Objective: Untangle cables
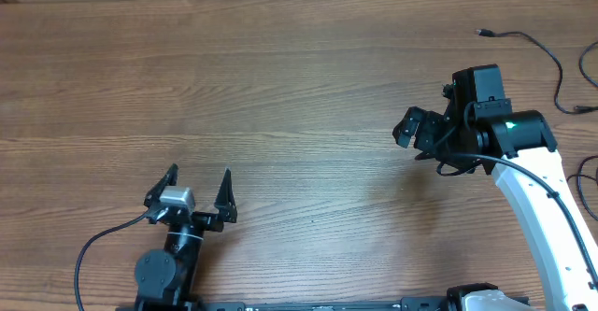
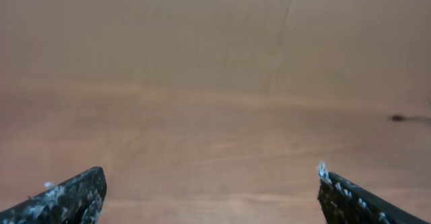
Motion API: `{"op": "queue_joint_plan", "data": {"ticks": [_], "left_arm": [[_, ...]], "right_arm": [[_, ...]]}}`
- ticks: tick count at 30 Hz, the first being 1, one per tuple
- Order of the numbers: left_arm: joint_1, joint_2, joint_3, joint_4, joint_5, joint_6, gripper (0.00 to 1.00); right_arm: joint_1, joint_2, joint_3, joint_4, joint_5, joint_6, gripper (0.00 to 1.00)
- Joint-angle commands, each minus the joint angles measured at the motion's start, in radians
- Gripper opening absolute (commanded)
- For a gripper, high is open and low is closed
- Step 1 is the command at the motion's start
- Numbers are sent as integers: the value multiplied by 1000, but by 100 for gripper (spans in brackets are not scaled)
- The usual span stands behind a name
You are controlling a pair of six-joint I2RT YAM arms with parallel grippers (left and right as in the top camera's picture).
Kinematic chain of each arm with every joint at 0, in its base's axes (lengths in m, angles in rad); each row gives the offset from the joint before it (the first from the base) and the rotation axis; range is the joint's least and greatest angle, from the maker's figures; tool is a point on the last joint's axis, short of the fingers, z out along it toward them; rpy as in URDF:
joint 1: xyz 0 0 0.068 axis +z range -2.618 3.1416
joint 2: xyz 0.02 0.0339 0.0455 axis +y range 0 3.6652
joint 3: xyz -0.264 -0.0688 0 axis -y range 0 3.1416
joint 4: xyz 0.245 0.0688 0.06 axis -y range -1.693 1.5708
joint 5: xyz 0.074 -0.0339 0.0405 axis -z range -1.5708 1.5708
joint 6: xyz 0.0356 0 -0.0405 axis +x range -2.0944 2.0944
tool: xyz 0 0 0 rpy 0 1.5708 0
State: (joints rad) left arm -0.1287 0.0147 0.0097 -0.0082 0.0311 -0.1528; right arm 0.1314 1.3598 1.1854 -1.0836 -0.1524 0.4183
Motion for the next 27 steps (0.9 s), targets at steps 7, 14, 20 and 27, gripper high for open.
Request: {"op": "queue_joint_plan", "data": {"ticks": [7, 14, 20, 27], "left_arm": [[7, -11, -5, -73, -32, 65, 100], [7, -11, -5, -73, -33, 98, 100], [7, -11, -5, -69, -33, 98, 100], [7, -11, -5, -69, -34, 97, 100]], "right_arm": [[2, 0, -2, 6, 1, 1, 100], [2, 0, -2, 6, 1, 1, 100], [2, 0, -2, 6, 1, 1, 100], [2, 0, -2, 6, 1, 1, 100]]}}
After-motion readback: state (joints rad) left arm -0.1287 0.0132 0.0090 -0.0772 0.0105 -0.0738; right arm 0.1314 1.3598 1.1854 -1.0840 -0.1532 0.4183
